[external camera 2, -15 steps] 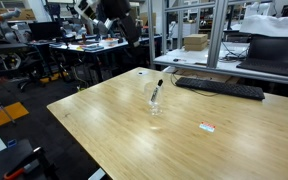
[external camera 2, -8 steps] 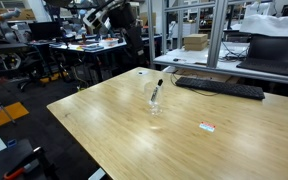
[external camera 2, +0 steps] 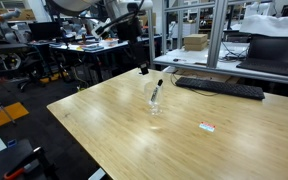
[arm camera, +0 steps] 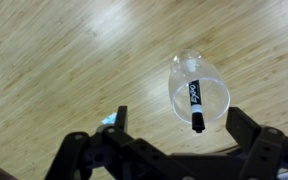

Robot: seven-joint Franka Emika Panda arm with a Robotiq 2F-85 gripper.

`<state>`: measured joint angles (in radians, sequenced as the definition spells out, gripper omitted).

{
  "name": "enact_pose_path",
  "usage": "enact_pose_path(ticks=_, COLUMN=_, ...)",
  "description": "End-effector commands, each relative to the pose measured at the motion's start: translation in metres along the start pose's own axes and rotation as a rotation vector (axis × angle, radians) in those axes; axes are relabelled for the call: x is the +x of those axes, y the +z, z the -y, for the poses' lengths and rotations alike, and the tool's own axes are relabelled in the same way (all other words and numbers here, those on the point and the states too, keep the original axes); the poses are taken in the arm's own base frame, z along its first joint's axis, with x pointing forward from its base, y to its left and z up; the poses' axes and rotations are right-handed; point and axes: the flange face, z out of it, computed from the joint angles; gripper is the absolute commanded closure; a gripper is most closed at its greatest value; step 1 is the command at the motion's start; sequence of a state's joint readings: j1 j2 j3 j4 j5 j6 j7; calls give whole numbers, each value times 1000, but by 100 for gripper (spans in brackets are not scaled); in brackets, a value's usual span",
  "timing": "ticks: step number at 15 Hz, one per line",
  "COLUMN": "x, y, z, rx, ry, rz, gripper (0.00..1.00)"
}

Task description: Take the black marker out of the glass

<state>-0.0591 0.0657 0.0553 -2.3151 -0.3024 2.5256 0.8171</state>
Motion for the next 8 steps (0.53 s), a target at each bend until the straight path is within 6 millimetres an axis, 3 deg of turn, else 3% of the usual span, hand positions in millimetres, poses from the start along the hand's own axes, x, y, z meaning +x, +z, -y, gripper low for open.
enact_pose_path(ticks=1, x=26, y=38, z=13, rx=49, ry=6, rz=59, gripper=0)
enact_pose_path(ticks=5, x=45, y=75, z=29, rx=103, ry=7, rz=107, gripper=0)
enact_pose_path(ticks=8, x=51, y=79, z=37, rx=99, ry=24, rz=149, gripper=0)
